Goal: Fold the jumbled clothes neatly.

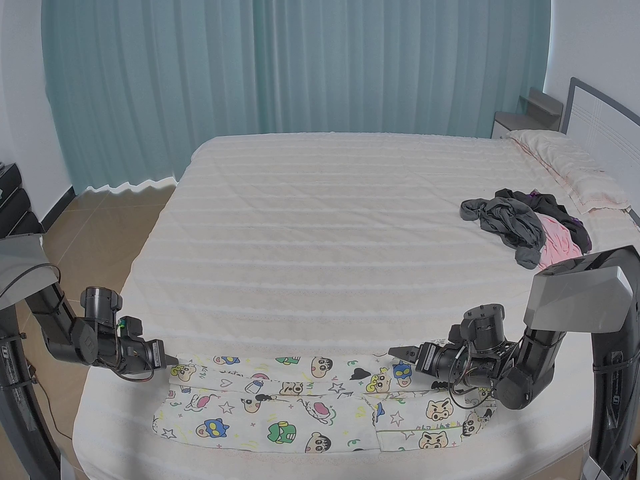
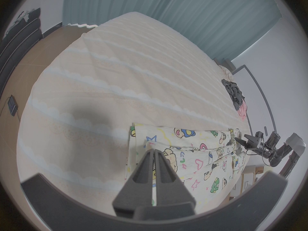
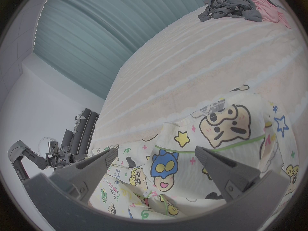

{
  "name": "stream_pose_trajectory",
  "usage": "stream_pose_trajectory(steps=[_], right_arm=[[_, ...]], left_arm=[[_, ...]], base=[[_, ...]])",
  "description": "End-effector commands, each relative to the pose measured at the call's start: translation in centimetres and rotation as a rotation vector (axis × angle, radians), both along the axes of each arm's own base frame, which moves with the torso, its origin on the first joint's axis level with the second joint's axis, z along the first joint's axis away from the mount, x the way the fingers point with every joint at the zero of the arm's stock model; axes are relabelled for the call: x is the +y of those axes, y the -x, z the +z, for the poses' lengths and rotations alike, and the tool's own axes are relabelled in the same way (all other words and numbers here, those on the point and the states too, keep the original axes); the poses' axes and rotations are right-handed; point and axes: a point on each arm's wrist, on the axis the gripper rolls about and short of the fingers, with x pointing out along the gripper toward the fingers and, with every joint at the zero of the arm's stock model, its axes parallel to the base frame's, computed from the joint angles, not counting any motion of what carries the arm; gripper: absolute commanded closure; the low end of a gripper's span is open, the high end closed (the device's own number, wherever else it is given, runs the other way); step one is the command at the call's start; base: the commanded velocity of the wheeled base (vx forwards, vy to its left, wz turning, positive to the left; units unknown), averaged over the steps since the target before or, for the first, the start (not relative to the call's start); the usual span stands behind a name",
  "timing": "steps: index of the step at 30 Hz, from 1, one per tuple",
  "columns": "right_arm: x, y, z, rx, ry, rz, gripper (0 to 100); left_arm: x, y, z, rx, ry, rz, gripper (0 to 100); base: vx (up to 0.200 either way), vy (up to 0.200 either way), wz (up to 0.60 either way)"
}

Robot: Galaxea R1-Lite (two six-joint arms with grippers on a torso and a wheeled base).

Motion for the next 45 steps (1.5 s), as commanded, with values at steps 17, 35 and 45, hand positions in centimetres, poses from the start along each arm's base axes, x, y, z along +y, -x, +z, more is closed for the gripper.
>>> stream_pose_trajectory(steps=[17, 35, 45], right_arm=[[0.1, -0.1, 0.0, -0.002, -0.002, 0.000, 0], [0.1, -0.2, -0.4, 0.003, 0.003, -0.001, 0], [0.1, -0.2, -0.4, 0.003, 0.003, -0.001, 0]], left_arm=[[0.0, -0.5, 0.8, -0.169, 0.042, -0.038, 100], [0.6, -1.6, -1.2, -0.140, 0.059, -0.044, 0], [-0.2, -1.7, -1.7, -0.123, 0.065, -0.067, 0]], base=[[0.000, 0.000, 0.00], [0.000, 0.000, 0.00], [0.000, 0.000, 0.00]])
